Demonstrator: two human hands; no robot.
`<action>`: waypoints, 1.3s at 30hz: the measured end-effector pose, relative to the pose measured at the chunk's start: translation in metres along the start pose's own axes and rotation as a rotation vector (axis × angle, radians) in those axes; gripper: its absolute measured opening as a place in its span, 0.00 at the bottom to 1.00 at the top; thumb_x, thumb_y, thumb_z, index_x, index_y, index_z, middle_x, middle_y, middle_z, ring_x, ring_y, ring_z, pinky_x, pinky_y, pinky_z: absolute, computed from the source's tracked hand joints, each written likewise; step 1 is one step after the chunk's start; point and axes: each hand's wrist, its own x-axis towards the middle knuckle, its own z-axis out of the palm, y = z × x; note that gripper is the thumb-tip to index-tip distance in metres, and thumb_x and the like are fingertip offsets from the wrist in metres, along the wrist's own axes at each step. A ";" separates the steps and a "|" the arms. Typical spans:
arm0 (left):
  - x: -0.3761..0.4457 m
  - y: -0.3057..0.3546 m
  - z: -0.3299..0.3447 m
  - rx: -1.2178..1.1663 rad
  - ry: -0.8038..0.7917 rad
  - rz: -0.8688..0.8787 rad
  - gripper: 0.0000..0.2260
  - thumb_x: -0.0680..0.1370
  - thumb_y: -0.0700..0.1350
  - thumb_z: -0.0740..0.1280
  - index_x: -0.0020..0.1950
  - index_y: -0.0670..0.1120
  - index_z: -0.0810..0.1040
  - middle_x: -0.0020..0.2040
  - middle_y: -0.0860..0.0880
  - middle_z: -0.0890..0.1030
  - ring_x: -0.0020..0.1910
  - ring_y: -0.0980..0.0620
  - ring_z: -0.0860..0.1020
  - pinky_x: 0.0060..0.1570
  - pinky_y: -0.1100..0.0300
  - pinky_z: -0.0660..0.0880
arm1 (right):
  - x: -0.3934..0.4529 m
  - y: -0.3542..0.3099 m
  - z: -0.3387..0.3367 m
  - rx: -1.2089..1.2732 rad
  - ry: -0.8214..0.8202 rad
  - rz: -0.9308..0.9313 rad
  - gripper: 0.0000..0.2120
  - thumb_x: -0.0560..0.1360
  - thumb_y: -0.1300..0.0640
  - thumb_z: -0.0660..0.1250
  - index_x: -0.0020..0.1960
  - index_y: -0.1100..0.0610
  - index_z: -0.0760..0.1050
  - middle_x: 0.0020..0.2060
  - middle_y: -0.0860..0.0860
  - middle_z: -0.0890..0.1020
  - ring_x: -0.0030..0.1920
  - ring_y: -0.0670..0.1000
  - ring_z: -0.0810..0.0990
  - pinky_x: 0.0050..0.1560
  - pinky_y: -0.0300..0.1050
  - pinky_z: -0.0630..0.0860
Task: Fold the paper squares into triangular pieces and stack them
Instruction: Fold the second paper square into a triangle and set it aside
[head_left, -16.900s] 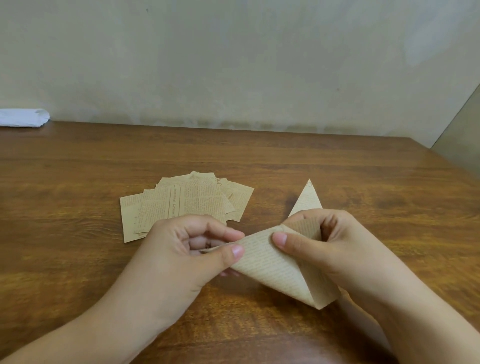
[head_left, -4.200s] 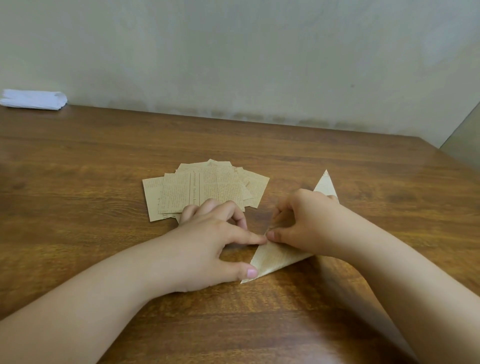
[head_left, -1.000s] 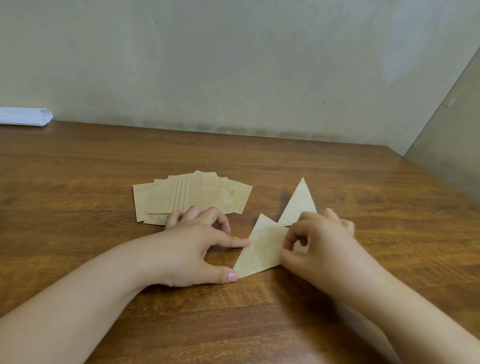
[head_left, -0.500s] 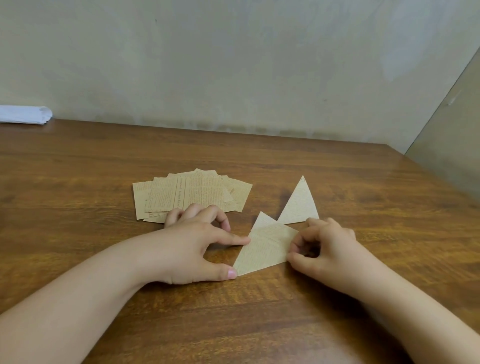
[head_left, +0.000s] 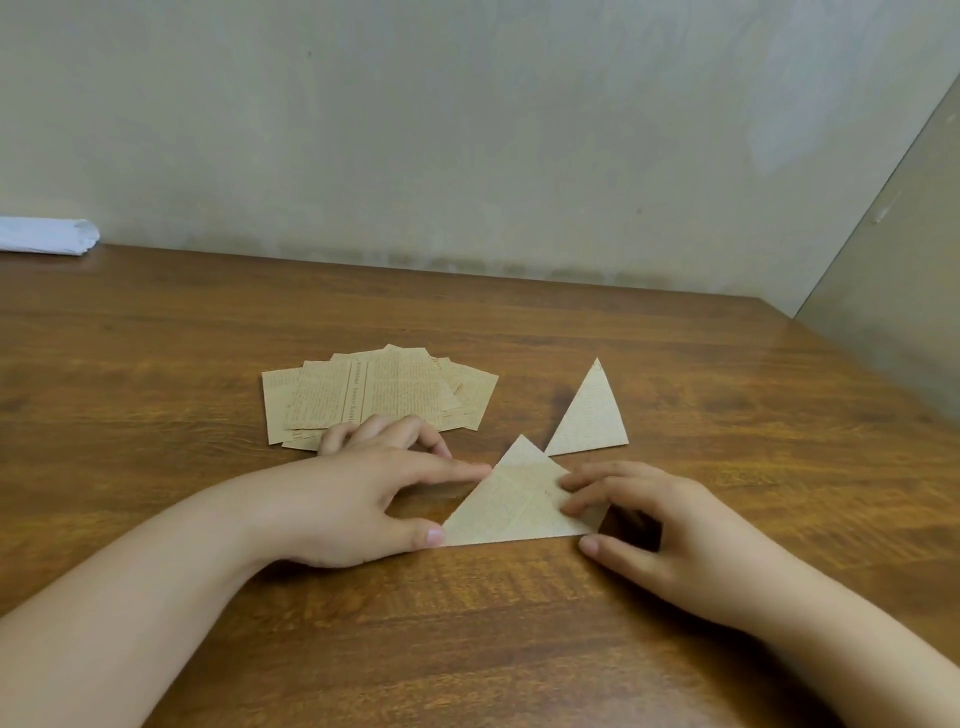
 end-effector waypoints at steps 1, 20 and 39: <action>0.000 -0.001 0.000 -0.003 0.060 -0.002 0.22 0.79 0.53 0.61 0.66 0.75 0.60 0.60 0.69 0.58 0.48 0.82 0.48 0.61 0.60 0.51 | -0.001 -0.002 0.001 -0.024 0.000 -0.007 0.14 0.71 0.40 0.65 0.56 0.39 0.77 0.59 0.29 0.73 0.64 0.31 0.67 0.64 0.32 0.64; 0.007 0.010 0.022 0.215 0.347 0.125 0.13 0.80 0.53 0.57 0.60 0.55 0.77 0.62 0.62 0.72 0.61 0.62 0.70 0.71 0.66 0.45 | 0.018 -0.023 0.008 -0.407 -0.118 -0.316 0.10 0.68 0.56 0.57 0.43 0.50 0.77 0.41 0.45 0.83 0.38 0.50 0.81 0.35 0.45 0.79; 0.010 0.013 0.020 0.306 0.289 0.077 0.12 0.81 0.54 0.53 0.55 0.54 0.75 0.58 0.61 0.72 0.60 0.61 0.69 0.73 0.59 0.39 | 0.022 -0.029 0.002 -0.470 -0.079 -0.404 0.07 0.70 0.47 0.62 0.42 0.49 0.74 0.34 0.43 0.77 0.31 0.48 0.75 0.29 0.43 0.74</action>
